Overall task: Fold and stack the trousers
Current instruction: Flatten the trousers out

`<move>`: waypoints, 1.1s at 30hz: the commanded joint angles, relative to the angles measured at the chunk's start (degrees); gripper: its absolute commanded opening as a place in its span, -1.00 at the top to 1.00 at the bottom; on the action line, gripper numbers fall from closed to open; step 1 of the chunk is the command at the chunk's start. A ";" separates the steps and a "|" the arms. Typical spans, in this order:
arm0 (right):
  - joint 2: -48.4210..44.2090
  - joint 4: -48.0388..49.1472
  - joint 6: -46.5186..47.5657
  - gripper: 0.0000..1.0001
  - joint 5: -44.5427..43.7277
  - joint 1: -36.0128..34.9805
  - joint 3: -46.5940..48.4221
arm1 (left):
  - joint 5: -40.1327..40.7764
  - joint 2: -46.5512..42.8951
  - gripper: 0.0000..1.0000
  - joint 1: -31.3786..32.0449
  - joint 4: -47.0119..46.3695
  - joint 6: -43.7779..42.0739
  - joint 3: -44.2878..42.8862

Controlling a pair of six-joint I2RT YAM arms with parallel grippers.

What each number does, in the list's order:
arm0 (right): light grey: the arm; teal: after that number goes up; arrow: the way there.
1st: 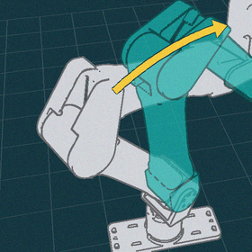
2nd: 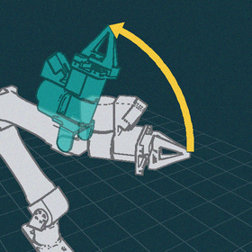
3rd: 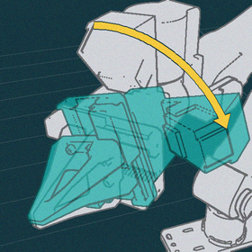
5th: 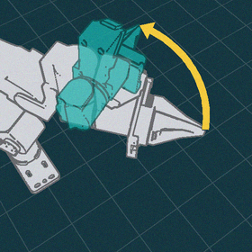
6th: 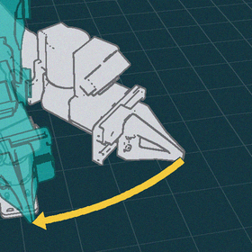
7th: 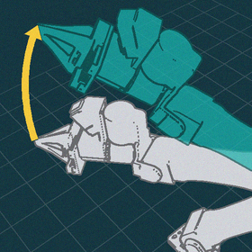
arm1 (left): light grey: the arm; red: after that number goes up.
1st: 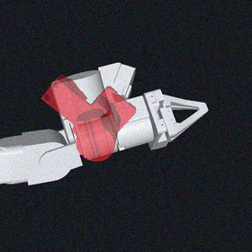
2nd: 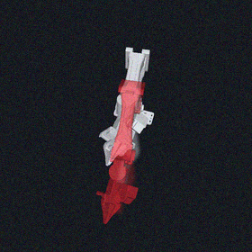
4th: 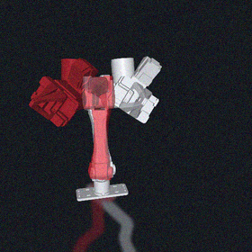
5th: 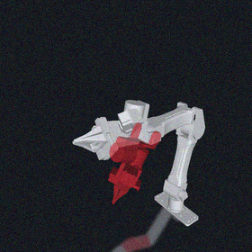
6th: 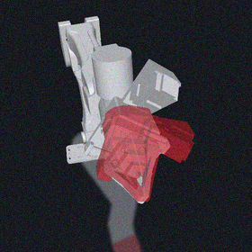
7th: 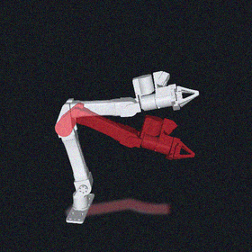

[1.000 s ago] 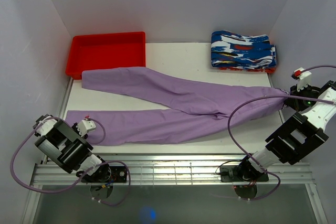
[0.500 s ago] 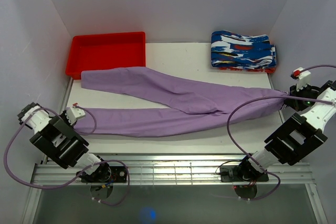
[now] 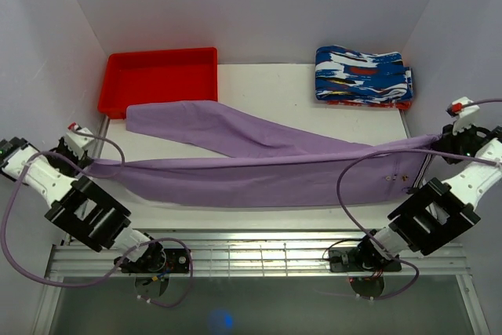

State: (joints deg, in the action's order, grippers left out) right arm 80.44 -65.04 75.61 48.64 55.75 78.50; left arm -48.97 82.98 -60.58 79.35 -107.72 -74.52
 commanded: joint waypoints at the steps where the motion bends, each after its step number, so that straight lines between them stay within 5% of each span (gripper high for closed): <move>1: 1.82 17.11 -11.43 0.85 -3.36 -10.09 0.09 | -6.66 6.28 1.00 9.82 -5.31 15.92 -8.33; 4: 4.89 25.56 -18.38 0.85 -10.40 -16.26 -1.42 | -3.26 12.19 1.00 18.54 -13.13 30.87 -13.52; 10: 14.47 29.62 -22.70 0.85 -20.68 -25.76 -0.63 | 10.37 28.62 1.00 30.16 -20.64 43.54 -16.88; 11: 16.83 29.27 -22.88 0.62 -23.91 -26.65 -0.54 | 12.39 30.38 1.00 30.60 -21.08 44.61 -17.49; 13: 18.60 27.52 -23.23 0.33 -26.39 -27.44 -0.37 | 14.42 34.26 0.54 31.13 -21.95 45.93 -18.11; 17: 17.39 25.84 -22.10 -0.26 -31.84 -25.78 0.86 | 17.41 32.52 0.05 30.17 -23.10 47.69 -18.03; 19: 15.89 22.17 -20.60 -0.33 -31.94 -23.33 2.18 | 18.55 29.02 -0.09 29.12 -22.76 47.69 -17.50; 26: 11.23 8.18 -15.76 -0.15 -34.31 -19.45 2.20 | 21.73 21.88 -0.19 24.11 -21.78 47.51 -12.58; 33: 13.77 12.64 -24.89 -0.18 -35.81 -19.27 -6.69 | 19.18 21.44 -0.23 21.20 -21.08 49.71 -8.89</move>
State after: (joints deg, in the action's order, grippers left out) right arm 91.48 -52.16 54.15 14.26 36.51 74.22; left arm -28.21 106.00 -39.46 57.63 -59.40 -85.54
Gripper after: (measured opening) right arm 0.582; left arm 0.609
